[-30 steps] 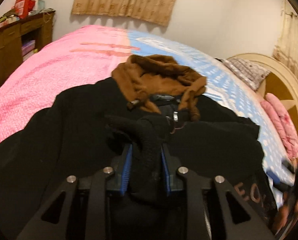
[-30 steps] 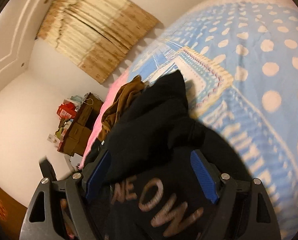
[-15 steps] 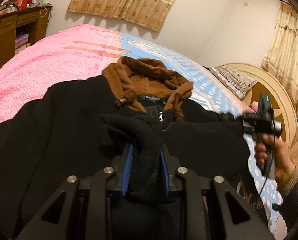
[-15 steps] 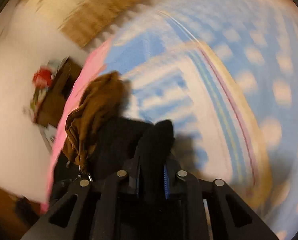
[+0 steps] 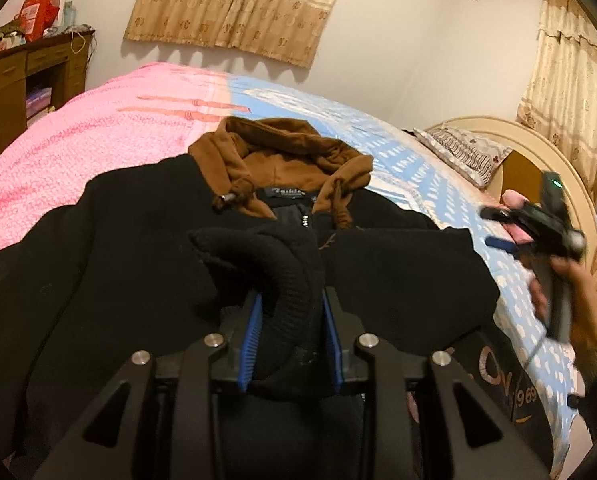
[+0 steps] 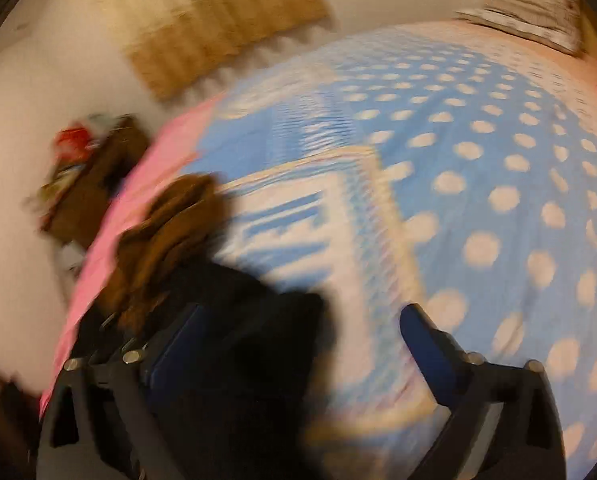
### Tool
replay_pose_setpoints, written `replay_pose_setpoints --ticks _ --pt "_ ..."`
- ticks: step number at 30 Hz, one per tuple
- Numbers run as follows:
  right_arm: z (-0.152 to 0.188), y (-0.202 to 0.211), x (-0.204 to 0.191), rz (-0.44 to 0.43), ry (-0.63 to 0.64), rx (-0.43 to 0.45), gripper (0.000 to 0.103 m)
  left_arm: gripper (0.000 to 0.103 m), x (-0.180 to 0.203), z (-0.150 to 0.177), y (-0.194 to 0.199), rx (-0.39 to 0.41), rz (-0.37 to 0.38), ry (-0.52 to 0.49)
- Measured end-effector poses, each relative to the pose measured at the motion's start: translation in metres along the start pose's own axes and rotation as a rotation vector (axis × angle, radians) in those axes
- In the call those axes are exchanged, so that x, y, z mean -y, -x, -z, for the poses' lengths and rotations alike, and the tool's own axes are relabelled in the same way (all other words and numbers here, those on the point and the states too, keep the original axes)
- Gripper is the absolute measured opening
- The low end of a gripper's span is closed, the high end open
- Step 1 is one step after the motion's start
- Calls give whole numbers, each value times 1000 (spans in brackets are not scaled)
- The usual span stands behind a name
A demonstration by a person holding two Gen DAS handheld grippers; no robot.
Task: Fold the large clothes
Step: 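Lay the sleeve on the hoodie front and open the right tool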
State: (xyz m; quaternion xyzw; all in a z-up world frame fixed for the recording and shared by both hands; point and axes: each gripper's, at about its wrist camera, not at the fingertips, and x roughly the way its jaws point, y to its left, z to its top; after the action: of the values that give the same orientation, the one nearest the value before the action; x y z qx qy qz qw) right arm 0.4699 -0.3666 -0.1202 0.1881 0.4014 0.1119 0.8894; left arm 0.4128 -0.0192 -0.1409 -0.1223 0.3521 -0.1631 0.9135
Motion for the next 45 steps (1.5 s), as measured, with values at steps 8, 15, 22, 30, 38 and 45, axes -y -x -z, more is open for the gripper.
replay_pose_setpoints --ticks 8,15,22,30,38,45 --pt "71 -15 -28 -43 53 -141 34 60 7 2 9 42 -17 14" --pt "54 17 -14 162 132 -30 7 66 11 4 11 33 -5 8" --pt "62 2 23 179 45 -44 32 66 16 4 8 -18 -8 -21" --pt "57 37 -43 112 211 51 72 88 25 -13 0 14 -164 -56" --pt "109 -30 -82 159 358 -167 72 88 20 11 -15 -111 -232 -74" --pt "107 5 -152 83 383 -44 72 91 -1 15 39 -80 -207 -21"
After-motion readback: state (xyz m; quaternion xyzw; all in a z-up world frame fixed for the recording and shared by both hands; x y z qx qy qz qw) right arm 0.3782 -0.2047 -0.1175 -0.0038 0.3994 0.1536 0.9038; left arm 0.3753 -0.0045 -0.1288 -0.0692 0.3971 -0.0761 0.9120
